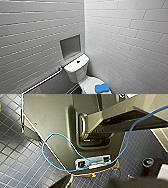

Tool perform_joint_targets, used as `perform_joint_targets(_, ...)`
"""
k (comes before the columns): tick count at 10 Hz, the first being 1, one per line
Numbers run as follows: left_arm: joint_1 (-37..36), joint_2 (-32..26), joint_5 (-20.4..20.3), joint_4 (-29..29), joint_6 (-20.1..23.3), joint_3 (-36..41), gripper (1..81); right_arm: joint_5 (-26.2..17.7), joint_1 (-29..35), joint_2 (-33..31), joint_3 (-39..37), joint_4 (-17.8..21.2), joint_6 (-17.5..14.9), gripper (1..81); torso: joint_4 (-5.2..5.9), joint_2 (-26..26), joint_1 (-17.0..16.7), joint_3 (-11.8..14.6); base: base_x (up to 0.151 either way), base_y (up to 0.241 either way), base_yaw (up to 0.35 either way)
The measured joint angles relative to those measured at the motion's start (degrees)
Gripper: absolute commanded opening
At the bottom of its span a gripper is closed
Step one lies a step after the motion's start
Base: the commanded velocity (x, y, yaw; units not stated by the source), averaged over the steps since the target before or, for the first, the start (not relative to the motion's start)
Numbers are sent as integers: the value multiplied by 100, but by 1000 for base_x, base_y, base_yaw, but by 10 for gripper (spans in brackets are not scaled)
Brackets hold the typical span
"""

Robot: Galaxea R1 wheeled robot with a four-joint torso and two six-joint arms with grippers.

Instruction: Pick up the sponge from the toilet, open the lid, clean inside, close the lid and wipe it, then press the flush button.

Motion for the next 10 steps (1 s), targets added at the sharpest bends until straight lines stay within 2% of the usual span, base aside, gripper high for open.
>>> perform_joint_targets(1, 9, 13, -22, 2, 16, -5, 811, 0, 113, -236, 327, 22, 65, 811, -13, -94, 55, -77, 0, 0, 0)
perform_joint_targets(3, 83, 129, -28, 5, 20, -157, 811, -15, 430, -896, 930, 57, 328, 811, -33, -468, 291, -426, 0, 0, 0)
perform_joint_targets(6, 111, 385, -38, 5, 22, -649, 811, 49, 1100, -1224, 1136, 101, 741, 811, -33, -1102, 700, -988, 0, 0, 0)
perform_joint_targets(10, 289, 647, -55, 5, 24, -868, 811, -45, 1910, -1392, 1191, 127, 1017, 811, -33, -1875, 1196, -1110, 0, 0, 0)
